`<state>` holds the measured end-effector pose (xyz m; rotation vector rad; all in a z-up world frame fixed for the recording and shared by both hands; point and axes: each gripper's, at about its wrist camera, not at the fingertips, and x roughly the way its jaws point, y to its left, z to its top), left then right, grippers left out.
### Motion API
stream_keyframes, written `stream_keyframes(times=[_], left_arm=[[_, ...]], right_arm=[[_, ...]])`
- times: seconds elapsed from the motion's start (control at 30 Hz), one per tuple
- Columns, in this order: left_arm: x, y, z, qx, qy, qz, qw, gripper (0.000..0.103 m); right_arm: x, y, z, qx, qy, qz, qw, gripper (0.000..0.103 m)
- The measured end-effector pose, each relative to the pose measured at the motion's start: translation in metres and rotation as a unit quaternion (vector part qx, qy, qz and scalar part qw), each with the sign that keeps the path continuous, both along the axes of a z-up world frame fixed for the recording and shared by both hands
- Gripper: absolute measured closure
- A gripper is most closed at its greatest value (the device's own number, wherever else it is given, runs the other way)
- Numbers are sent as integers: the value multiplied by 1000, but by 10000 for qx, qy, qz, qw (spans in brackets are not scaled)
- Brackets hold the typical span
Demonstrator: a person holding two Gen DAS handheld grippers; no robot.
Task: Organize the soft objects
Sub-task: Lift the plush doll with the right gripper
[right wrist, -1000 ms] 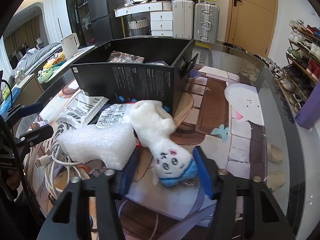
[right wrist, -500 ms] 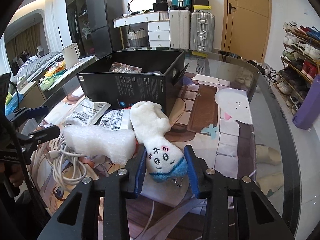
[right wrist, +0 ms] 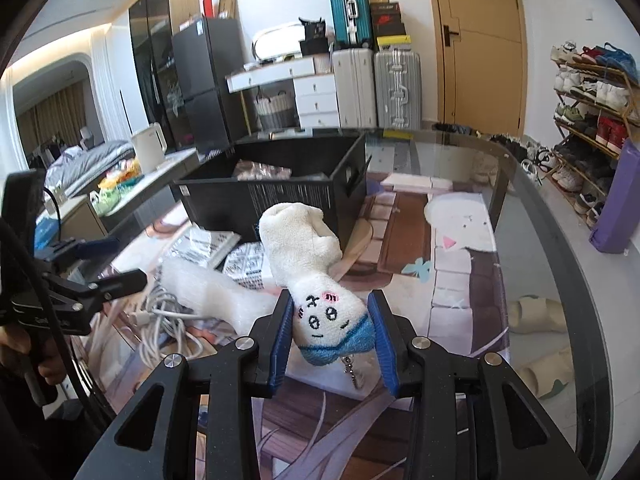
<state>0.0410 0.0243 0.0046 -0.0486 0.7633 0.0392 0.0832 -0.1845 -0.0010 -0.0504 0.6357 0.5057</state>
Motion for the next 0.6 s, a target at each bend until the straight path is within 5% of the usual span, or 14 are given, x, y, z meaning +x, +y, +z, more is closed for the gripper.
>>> stream_keyframes(times=[0.6], left_arm=[[-7, -17, 7, -39, -106, -382, 9992, 1]], right_arm=[[-18, -14, 9, 507, -354, 49, 9981, 66]])
